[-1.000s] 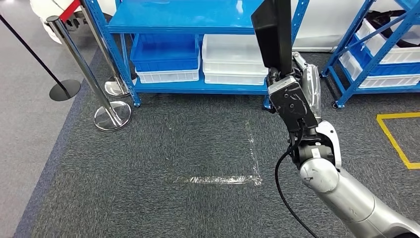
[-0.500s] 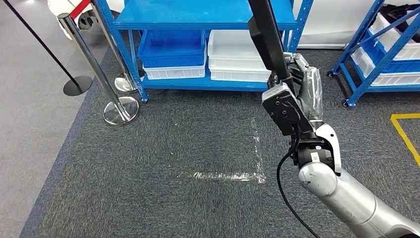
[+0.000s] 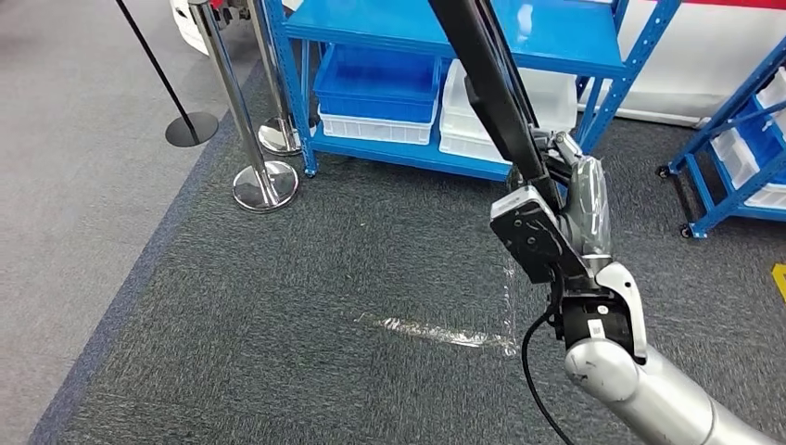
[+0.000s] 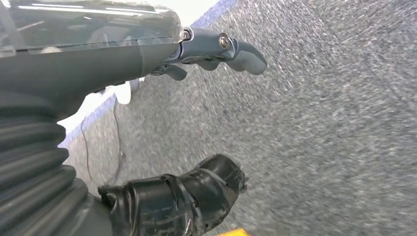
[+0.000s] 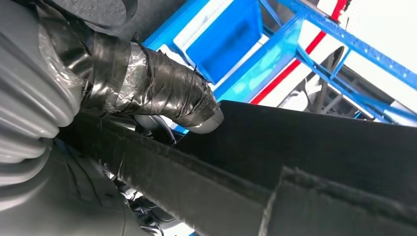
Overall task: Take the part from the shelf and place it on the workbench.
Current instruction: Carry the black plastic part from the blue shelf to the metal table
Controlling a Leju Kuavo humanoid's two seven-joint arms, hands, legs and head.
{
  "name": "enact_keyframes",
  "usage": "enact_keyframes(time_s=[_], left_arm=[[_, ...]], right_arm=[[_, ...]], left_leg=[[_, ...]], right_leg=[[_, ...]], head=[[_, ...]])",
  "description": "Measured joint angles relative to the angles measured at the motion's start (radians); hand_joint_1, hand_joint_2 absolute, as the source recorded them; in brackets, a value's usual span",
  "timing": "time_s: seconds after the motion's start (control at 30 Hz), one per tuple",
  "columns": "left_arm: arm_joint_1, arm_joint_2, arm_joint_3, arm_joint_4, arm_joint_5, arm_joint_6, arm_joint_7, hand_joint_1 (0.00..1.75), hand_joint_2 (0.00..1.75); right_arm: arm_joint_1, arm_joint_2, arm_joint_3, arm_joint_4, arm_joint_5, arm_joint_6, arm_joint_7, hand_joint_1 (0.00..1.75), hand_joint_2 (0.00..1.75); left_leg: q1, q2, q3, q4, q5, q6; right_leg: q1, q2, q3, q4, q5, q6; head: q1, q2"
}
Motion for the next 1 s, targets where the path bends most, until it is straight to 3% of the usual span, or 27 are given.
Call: enact_keyframes(time_s=[0.07,0.1,0.13,0.2,0.23,0.27,0.33,0.4,0.43,0.47,0.53,0.6,0.63,0.7,0.77,0.83,0.9,0.93,1.0], left_arm=[[-0.01,-0.002,-0.016,0.0,-0.014,-0.001,0.006,0.0,1.75],[-0.015,-0.003,-0.024,0.0,-0.019,-0.002,0.009,0.0,1.75],[-0.018,-0.003,-0.032,0.0,-0.023,-0.004,0.012,0.0,1.75],[-0.022,-0.003,-0.041,0.0,-0.027,-0.007,0.02,0.0,1.75],[-0.023,-0.003,-0.043,0.0,-0.028,-0.008,0.023,0.0,1.75],[-0.025,-0.002,-0.046,0.0,-0.03,-0.01,0.025,0.0,1.75],[-0.028,-0.001,-0.054,0.0,-0.033,-0.012,0.027,0.0,1.75],[-0.028,0.002,-0.061,0.0,-0.036,-0.013,0.027,0.0,1.75],[-0.026,0.003,-0.065,0.0,-0.039,-0.013,0.028,0.0,1.75],[-0.025,0.003,-0.069,0.0,-0.041,-0.015,0.029,0.0,1.75],[-0.025,0.001,-0.077,-0.001,-0.045,-0.017,0.032,0.0,1.75],[-0.026,0.0,-0.086,-0.001,-0.046,-0.018,0.034,0.0,1.75],[-0.025,0.0,-0.089,-0.001,-0.047,-0.019,0.035,0.0,1.75],[-0.022,0.0,-0.09,0.0,-0.046,-0.02,0.036,0.0,1.75],[-0.023,0.002,-0.09,0.0,-0.045,-0.019,0.037,0.0,1.75],[-0.026,0.004,-0.09,0.0,-0.043,-0.018,0.036,0.0,1.75],[-0.024,0.004,-0.091,0.0,-0.04,-0.017,0.036,0.0,1.75],[-0.022,0.004,-0.091,0.0,-0.039,-0.017,0.035,0.0,1.75],[-0.02,0.004,-0.092,-0.001,-0.036,-0.018,0.031,0.0,1.75]], right_arm=[[0.029,-0.012,-0.01,-0.017,0.015,-0.001,0.017,1.75,1.75],[0.046,-0.017,-0.014,-0.026,0.02,-0.002,0.025,1.75,1.75],[0.062,-0.022,-0.017,-0.032,0.024,-0.002,0.032,1.75,1.75],[0.088,-0.03,-0.023,-0.045,0.029,-0.003,0.042,1.75,1.75],[0.098,-0.034,-0.027,-0.05,0.031,-0.003,0.044,1.75,1.75],[0.107,-0.038,-0.032,-0.058,0.033,-0.004,0.046,1.75,1.75],[0.123,-0.044,-0.041,-0.072,0.036,-0.005,0.049,1.75,1.75],[0.136,-0.049,-0.048,-0.083,0.041,-0.005,0.052,1.75,1.75],[0.142,-0.05,-0.051,-0.087,0.045,-0.005,0.054,1.75,1.75],[0.149,-0.052,-0.054,-0.092,0.048,-0.006,0.055,1.75,1.75],[0.164,-0.057,-0.06,-0.104,0.052,-0.006,0.057,1.75,1.75],[0.175,-0.06,-0.066,-0.111,0.053,-0.006,0.058,1.75,1.75],[0.179,-0.061,-0.067,-0.113,0.053,-0.006,0.06,1.75,1.75],[0.186,-0.062,-0.068,-0.118,0.053,-0.006,0.061,1.75,1.75],[0.189,-0.063,-0.073,-0.124,0.053,-0.003,0.061,1.75,1.75],[0.189,-0.064,-0.078,-0.128,0.051,0.002,0.06,1.75,1.75],[0.189,-0.064,-0.08,-0.128,0.047,0.008,0.057,1.75,1.75],[0.189,-0.064,-0.08,-0.128,0.045,0.009,0.055,1.75,1.75],[0.189,-0.064,-0.08,-0.129,0.041,0.009,0.045,1.75,1.75]], left_leg=[[-0.003,-0.021,-0.004,0.001,0.004,0.006],[-0.005,-0.034,-0.006,0.003,0.004,0.008],[-0.006,-0.047,-0.008,0.006,0.004,0.009],[-0.008,-0.073,-0.01,0.016,0.001,0.009],[-0.008,-0.084,-0.013,0.021,-0.001,0.008],[-0.009,-0.094,-0.019,0.029,-0.003,0.006],[-0.007,-0.114,-0.034,0.037,-0.002,-0.001],[-0.004,-0.133,-0.044,0.038,0.001,-0.01],[-0.005,-0.124,-0.05,0.047,-0.005,-0.016],[-0.006,-0.101,-0.063,0.073,-0.022,-0.023],[-0.002,-0.043,-0.113,0.179,-0.078,-0.038],[0.008,-0.018,-0.165,0.285,-0.117,-0.05],[0.011,-0.014,-0.171,0.297,-0.113,-0.052],[0.013,0.0,-0.128,0.216,-0.06,-0.052],[0.004,0.042,-0.059,0.082,-0.01,-0.043],[-0.006,0.062,-0.03,0.022,0.002,-0.03],[-0.006,0.037,-0.03,0.016,0.008,-0.018],[-0.003,0.025,-0.028,0.01,0.012,-0.013],[0.003,0.003,-0.021,-0.002,0.02,-0.001]], right_leg=[[0.004,0.032,-0.054,0.118,-0.054,-0.002],[0.006,0.038,-0.074,0.159,-0.063,-0.005],[0.008,0.041,-0.079,0.168,-0.054,-0.008],[0.01,0.058,-0.041,0.083,0.008,-0.016],[0.009,0.084,-0.013,0.023,0.033,-0.021],[0.007,0.108,0.009,-0.028,0.05,-0.022],[0.004,0.135,0.023,-0.065,0.053,-0.022],[0.003,0.113,0.025,-0.072,0.057,-0.024],[0.0,0.102,0.028,-0.076,0.059,-0.028],[-0.004,0.088,0.031,-0.08,0.06,-0.032],[-0.006,0.057,0.036,-0.085,0.06,-0.037],[-0.005,0.028,0.037,-0.085,0.058,-0.038],[-0.006,0.014,0.037,-0.085,0.057,-0.038],[-0.007,-0.009,0.039,-0.085,0.055,-0.036],[-0.005,-0.031,0.044,-0.085,0.051,-0.029],[-0.001,-0.053,0.048,-0.087,0.049,-0.019],[0.001,-0.071,0.055,-0.093,0.049,-0.007],[0.0,-0.063,0.057,-0.09,0.044,-0.002],[-0.002,-0.016,0.035,-0.035,0.005,0.003]], head=[[0.001,0.0],[0.001,0.0],[0.001,0.0],[0.001,0.0],[0.001,0.0],[0.0,0.0],[0.0,0.0],[0.002,0.0],[0.001,0.0],[-0.003,0.0],[-0.01,0.0],[-0.012,0.0],[-0.012,0.0],[-0.013,0.0],[-0.012,0.0],[-0.012,0.0],[-0.011,0.0],[-0.01,0.0],[-0.007,0.0]])
